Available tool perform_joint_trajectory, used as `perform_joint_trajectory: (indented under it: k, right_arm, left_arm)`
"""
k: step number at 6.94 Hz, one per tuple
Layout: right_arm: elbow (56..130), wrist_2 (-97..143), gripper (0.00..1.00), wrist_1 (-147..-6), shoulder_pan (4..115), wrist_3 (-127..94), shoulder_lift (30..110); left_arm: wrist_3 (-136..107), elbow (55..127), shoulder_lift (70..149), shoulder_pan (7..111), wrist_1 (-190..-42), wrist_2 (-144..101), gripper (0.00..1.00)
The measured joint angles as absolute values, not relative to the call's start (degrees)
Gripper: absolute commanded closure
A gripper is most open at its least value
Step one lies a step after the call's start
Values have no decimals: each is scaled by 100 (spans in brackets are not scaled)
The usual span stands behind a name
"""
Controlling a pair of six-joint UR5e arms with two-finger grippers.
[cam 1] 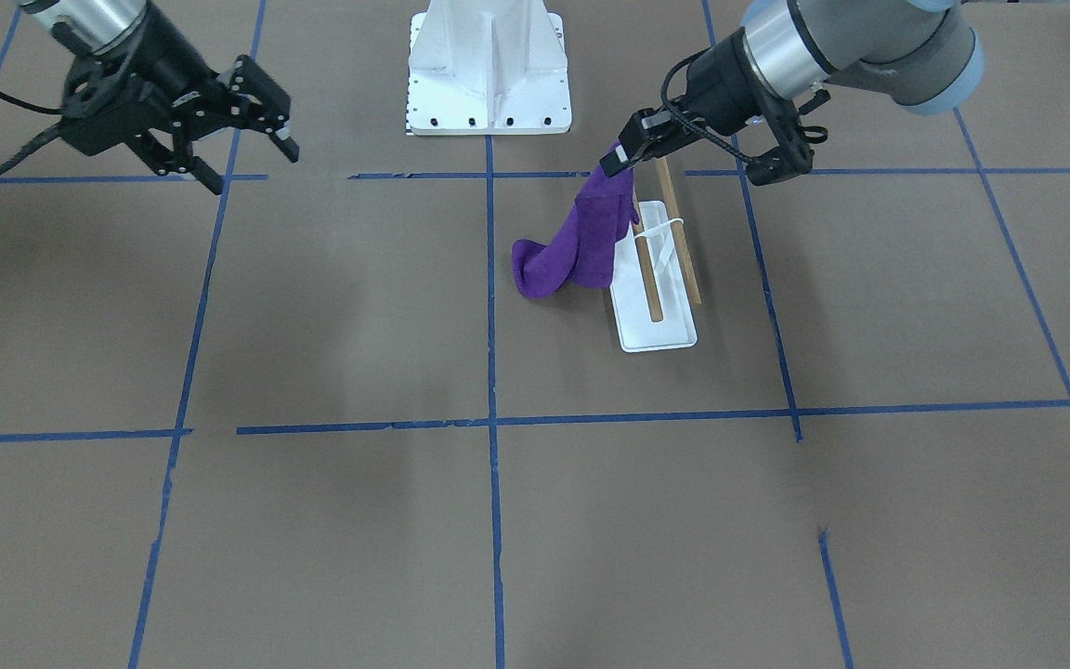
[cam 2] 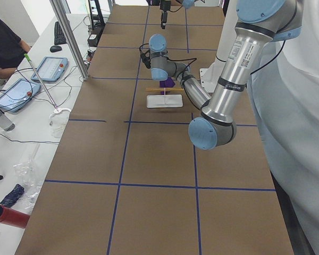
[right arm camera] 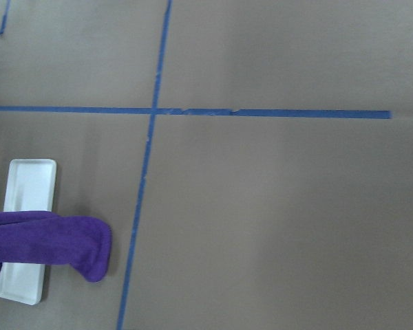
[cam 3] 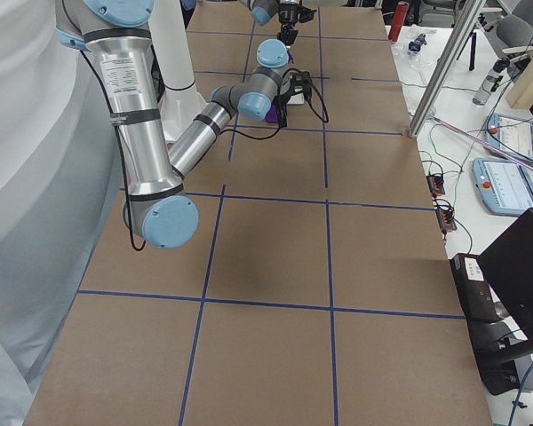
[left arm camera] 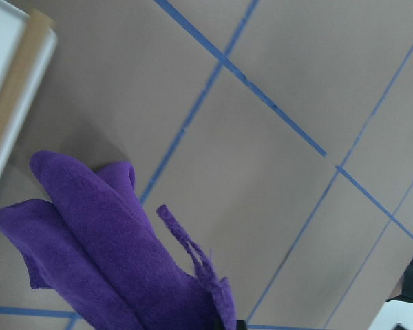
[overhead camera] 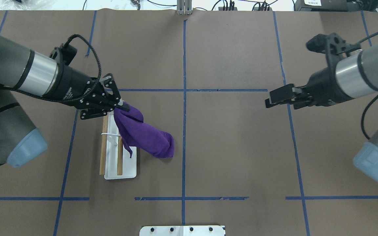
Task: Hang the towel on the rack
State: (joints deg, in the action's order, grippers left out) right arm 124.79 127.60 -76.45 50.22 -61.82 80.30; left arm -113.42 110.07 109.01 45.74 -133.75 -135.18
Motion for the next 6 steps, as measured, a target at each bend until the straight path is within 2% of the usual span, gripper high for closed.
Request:
perform_joint_trajectory:
  k: [3,5,6]
  right_arm:
    - [12343,13124,0,-7665,5926,-6150,8645]
    - [12270,13087,0,-7679,6269,-5840,8942]
    - [12228,13067,0,-7681,6475,-5411,9132]
  left_arm:
    - [-10667,11001,9447,4912,-14482,-13524,100]
    - [-9977,10975,8849,5274,-14650,-13541,100]
    - [-9784,10937,8718,5358,-14665,-13539,74]
